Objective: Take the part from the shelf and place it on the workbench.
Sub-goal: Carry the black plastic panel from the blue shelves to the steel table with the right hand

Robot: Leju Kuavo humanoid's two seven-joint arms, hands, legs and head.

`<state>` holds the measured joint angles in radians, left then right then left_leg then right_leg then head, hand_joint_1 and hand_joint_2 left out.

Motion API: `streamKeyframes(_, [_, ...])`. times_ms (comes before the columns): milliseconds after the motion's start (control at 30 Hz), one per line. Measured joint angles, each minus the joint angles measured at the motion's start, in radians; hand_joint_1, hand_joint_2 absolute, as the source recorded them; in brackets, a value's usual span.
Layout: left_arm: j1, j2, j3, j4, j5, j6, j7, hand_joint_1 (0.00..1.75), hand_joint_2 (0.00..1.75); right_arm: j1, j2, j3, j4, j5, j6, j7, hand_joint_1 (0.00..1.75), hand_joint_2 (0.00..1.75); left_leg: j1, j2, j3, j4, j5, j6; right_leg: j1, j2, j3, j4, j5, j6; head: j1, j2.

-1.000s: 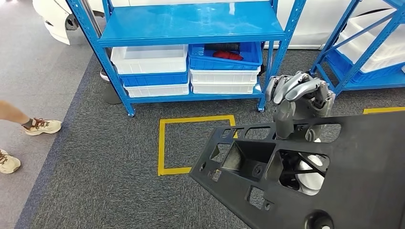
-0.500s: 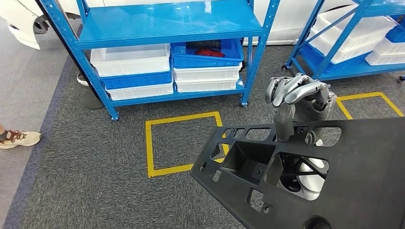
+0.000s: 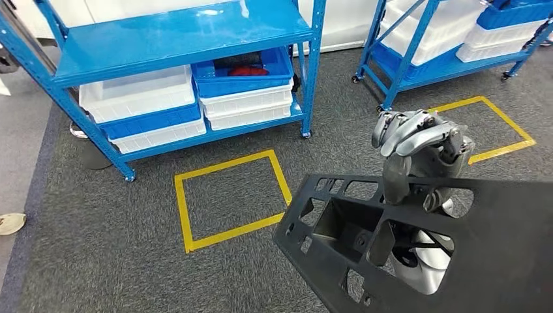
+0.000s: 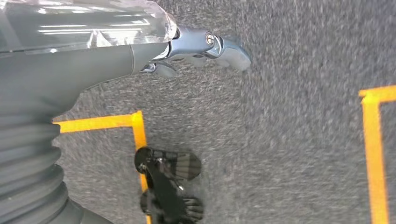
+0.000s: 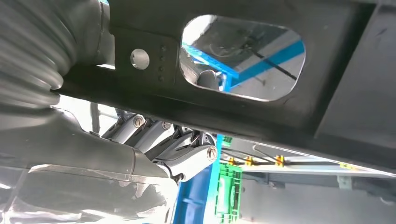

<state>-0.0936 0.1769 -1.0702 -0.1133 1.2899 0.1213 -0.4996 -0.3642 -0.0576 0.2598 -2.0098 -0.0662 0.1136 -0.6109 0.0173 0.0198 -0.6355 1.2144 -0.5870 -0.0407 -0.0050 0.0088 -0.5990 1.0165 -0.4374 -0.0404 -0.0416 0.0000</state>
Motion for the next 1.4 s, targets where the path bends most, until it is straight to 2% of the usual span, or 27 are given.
streamKeyframes(67, [0.005, -0.013, -0.001, 0.0, 0.0, 0.01, 0.007, 0.0, 1.75, 0.001, -0.006, 0.0, -0.002, -0.002, 0.006, 0.01, 1.75, 1.75, 0.0, -0.009, -0.037, 0.08, -0.017, 0.001, 0.002, 0.026, -0.002, 0.003, 0.001, -0.001, 0.0, 0.0])
streamKeyframes(100, [0.005, -0.021, -0.003, 0.0, 0.0, 0.013, 0.008, 0.0, 1.75, 0.0, -0.009, 0.0, -0.005, -0.002, 0.007, 0.021, 1.75, 1.75, 0.0, -0.012, -0.03, 0.062, 0.005, 0.003, 0.002, 0.04, -0.002, 0.005, 0.001, -0.001, 0.0, 0.0])
streamKeyframes(133, [0.005, -0.028, -0.007, 0.0, 0.0, 0.015, 0.008, 0.0, 1.75, -0.004, -0.011, 0.0, -0.009, -0.001, 0.007, 0.035, 1.75, 1.75, 0.0, -0.018, -0.007, 0.009, 0.041, 0.006, 0.002, 0.054, -0.002, 0.008, 0.001, 0.0, 0.0, 0.0])
streamKeyframes(200, [0.004, -0.039, -0.017, 0.0, 0.0, 0.011, 0.006, 0.0, 1.75, -0.019, -0.014, 0.0, -0.019, 0.004, 0.003, 0.066, 1.75, 1.75, 0.002, -0.056, 0.053, -0.129, 0.103, 0.015, 0.002, 0.078, -0.005, 0.012, 0.001, 0.006, 0.0, 0.0])
streamKeyframes(267, [0.003, -0.047, -0.023, 0.0, 0.0, 0.005, 0.003, 0.0, 1.75, -0.036, -0.019, 0.001, -0.024, 0.007, -0.003, 0.089, 1.75, 1.75, 0.001, -0.086, 0.081, -0.194, 0.117, 0.021, -0.001, 0.1, -0.013, 0.015, 0.006, 0.019, 0.0, 0.0])
streamKeyframes(333, [0.0, -0.057, -0.025, -0.001, 0.0, 0.001, 0.002, 0.0, 1.75, -0.049, -0.027, 0.005, -0.026, 0.011, -0.011, 0.101, 1.75, 1.75, 0.0, -0.075, 0.084, -0.203, 0.119, 0.029, -0.003, 0.12, -0.02, 0.011, 0.013, 0.035, 0.0, 0.0])
streamKeyframes(367, [-0.001, -0.063, -0.025, -0.001, 0.0, 0.001, 0.003, 0.0, 1.75, -0.052, -0.032, 0.009, -0.028, 0.013, -0.017, 0.103, 1.75, 1.75, 0.001, -0.064, 0.086, -0.209, 0.123, 0.035, -0.003, 0.115, -0.023, 0.013, 0.012, 0.041, 0.0, 0.0])
streamKeyframes(433, [-0.002, -0.074, -0.025, -0.002, 0.0, 0.003, 0.007, 0.0, 1.75, -0.055, -0.043, 0.016, -0.036, 0.017, -0.03, 0.103, 1.75, 1.75, 0.005, -0.041, 0.088, -0.221, 0.132, 0.048, 0.0, 0.068, -0.047, 0.061, -0.02, 0.051, 0.0, 0.0])
streamKeyframes(500, [0.002, -0.082, -0.026, -0.002, 0.001, 0.011, 0.015, 0.0, 1.75, -0.046, -0.051, 0.019, -0.041, 0.02, -0.04, 0.098, 1.75, 1.75, 0.003, -0.017, 0.087, -0.222, 0.133, 0.054, -0.003, 0.013, -0.104, 0.182, -0.083, 0.059, 0.0, 0.0])
streamKeyframes(567, [0.006, -0.092, -0.03, -0.002, 0.001, 0.03, 0.021, 0.0, 1.75, -0.029, -0.057, 0.021, -0.042, 0.021, -0.045, 0.089, 1.75, 1.75, 0.001, 0.008, 0.086, -0.221, 0.131, 0.054, -0.008, -0.003, -0.149, 0.277, -0.113, 0.065, 0.0, 0.0])
streamKeyframes(600, [0.006, -0.097, -0.032, -0.002, 0.001, 0.041, 0.021, 0.0, 1.75, -0.023, -0.06, 0.021, -0.042, 0.022, -0.045, 0.085, 1.75, 1.75, 0.001, 0.021, 0.086, -0.219, 0.13, 0.054, -0.009, -0.006, -0.146, 0.272, -0.1, 0.066, 0.0, 0.0])
streamKeyframes(667, [0.005, -0.106, -0.035, -0.002, 0.001, 0.057, 0.019, 0.0, 1.75, -0.018, -0.063, 0.022, -0.042, 0.022, -0.045, 0.082, 1.75, 1.75, 0.001, 0.043, 0.089, -0.217, 0.125, 0.049, -0.009, -0.027, -0.083, 0.156, -0.039, 0.064, 0.0, 0.0])
streamKeyframes(733, [0.003, -0.113, -0.04, -0.002, 0.001, 0.064, 0.01, 0.0, 1.75, -0.02, -0.063, 0.023, -0.042, 0.022, -0.04, 0.086, 1.75, 1.75, -0.004, 0.061, 0.092, -0.215, 0.12, 0.04, -0.001, -0.066, -0.02, 0.038, -0.003, 0.053, 0.0, 0.0])
streamKeyframes(767, [0.002, -0.115, -0.042, -0.002, 0.001, 0.066, 0.003, 0.0, 1.75, -0.022, -0.063, 0.024, -0.042, 0.023, -0.037, 0.09, 1.75, 1.75, -0.007, 0.07, 0.094, -0.214, 0.118, 0.035, 0.003, -0.075, -0.009, 0.012, 0.001, 0.047, 0.0, 0.0])
streamKeyframes(833, [-0.001, -0.119, -0.047, -0.002, 0.001, 0.07, -0.014, 0.0, 1.75, -0.031, -0.063, 0.025, -0.041, 0.024, -0.029, 0.098, 1.75, 1.75, -0.009, 0.088, 0.097, -0.216, 0.116, 0.024, 0.007, -0.059, -0.013, 0.007, 0.001, 0.035, 0.0, 0.0])
streamKeyframes(867, [-0.003, -0.121, -0.048, -0.002, 0.001, 0.073, -0.022, 0.0, 1.75, -0.037, -0.063, 0.027, -0.04, 0.024, -0.026, 0.102, 1.75, 1.75, -0.008, 0.089, 0.098, -0.215, 0.113, 0.017, 0.005, -0.049, -0.014, 0.004, 0.004, 0.029, 0.0, 0.0])
streamKeyframes(900, [-0.004, -0.122, -0.049, -0.002, 0.001, 0.075, -0.028, 0.0, 1.75, -0.046, -0.062, 0.029, -0.038, 0.021, -0.021, 0.105, 1.75, 1.75, -0.006, 0.074, 0.095, -0.203, 0.102, 0.012, 0.002, -0.038, -0.014, 0.0, 0.007, 0.022, 0.0, 0.0])
streamKeyframes(933, [-0.005, -0.124, -0.049, -0.002, 0.0, 0.077, -0.031, 0.0, 1.75, -0.058, -0.061, 0.032, -0.035, 0.017, -0.017, 0.106, 1.75, 1.75, -0.004, 0.052, 0.083, -0.172, 0.079, 0.007, -0.001, -0.028, -0.014, -0.004, 0.011, 0.015, 0.0, 0.0])
streamKeyframes(1000, [-0.003, -0.125, -0.049, -0.002, 0.0, 0.074, -0.031, 0.0, 1.75, -0.081, -0.055, 0.043, -0.024, 0.005, -0.005, 0.106, 1.75, 1.75, 0.0, 0.003, 0.031, -0.054, 0.013, 0.002, -0.001, -0.007, -0.015, -0.005, 0.015, 0.006, 0.0, 0.0])
streamKeyframes(1067, [0.002, -0.126, -0.049, -0.002, 0.0, 0.068, -0.029, 0.0, 1.75, -0.102, -0.047, 0.057, -0.009, -0.008, 0.005, 0.106, 1.75, 1.75, 0.0, -0.01, -0.026, 0.064, -0.027, 0.001, 0.002, 0.02, -0.018, -0.004, 0.016, 0.004, 0.0, 0.0])
streamKeyframes(1100, [0.003, -0.126, -0.048, -0.002, 0.0, 0.066, -0.028, 0.0, 1.75, -0.112, -0.045, 0.063, -0.002, -0.012, 0.007, 0.106, 1.75, 1.75, 0.0, -0.012, -0.035, 0.078, -0.021, 0.002, 0.003, 0.034, -0.019, -0.002, 0.017, 0.003, 0.0, 0.0])
streamKeyframes(1133, [0.004, -0.126, -0.048, -0.002, 0.0, 0.064, -0.028, 0.0, 1.75, -0.121, -0.043, 0.069, 0.003, -0.016, 0.009, 0.106, 1.75, 1.75, -0.001, -0.016, -0.025, 0.05, 0.007, 0.005, 0.004, 0.048, -0.019, 0.0, 0.017, 0.004, 0.0, 0.0])
streamKeyframes(1167, [0.003, -0.126, -0.048, -0.002, 0.001, 0.063, -0.028, 0.0, 1.75, -0.129, -0.041, 0.072, 0.007, -0.018, 0.009, 0.106, 1.75, 1.75, -0.001, -0.027, 0.003, -0.015, 0.047, 0.01, 0.005, 0.061, -0.019, 0.002, 0.017, 0.004, 0.0, 0.0])
streamKeyframes(1233, [0.003, -0.124, -0.047, -0.002, 0.001, 0.062, -0.028, 0.0, 1.75, -0.142, -0.037, 0.075, 0.013, -0.02, 0.01, 0.106, 1.75, 1.75, 0.0, -0.074, 0.062, -0.152, 0.103, 0.022, 0.005, 0.084, -0.022, 0.007, 0.018, 0.009, 0.0, 0.0])
streamKeyframes(1300, [0.003, -0.123, -0.047, -0.002, -0.001, 0.062, -0.028, 0.0, 1.75, -0.149, -0.033, 0.077, 0.018, -0.021, 0.011, 0.106, 1.75, 1.75, -0.003, -0.098, 0.084, -0.204, 0.114, 0.03, 0.0, 0.105, -0.029, 0.008, 0.023, 0.022, 0.0, 0.0])
streamKeyframes(1367, [0.001, -0.125, -0.047, -0.002, -0.002, 0.061, -0.028, 0.0, 1.75, -0.151, -0.033, 0.079, 0.022, -0.021, 0.012, 0.106, 1.75, 1.75, -0.004, -0.079, 0.088, -0.214, 0.122, 0.038, -0.004, 0.12, -0.035, 0.004, 0.029, 0.036, 0.0, 0.0])
streamKeyframes(1400, [0.0, -0.126, -0.047, -0.002, -0.001, 0.061, -0.029, 0.0, 1.75, -0.153, -0.033, 0.079, 0.024, -0.021, 0.012, 0.106, 1.75, 1.75, -0.003, -0.067, 0.091, -0.222, 0.127, 0.044, -0.003, 0.106, -0.039, 0.008, 0.026, 0.041, 0.0, 0.0])
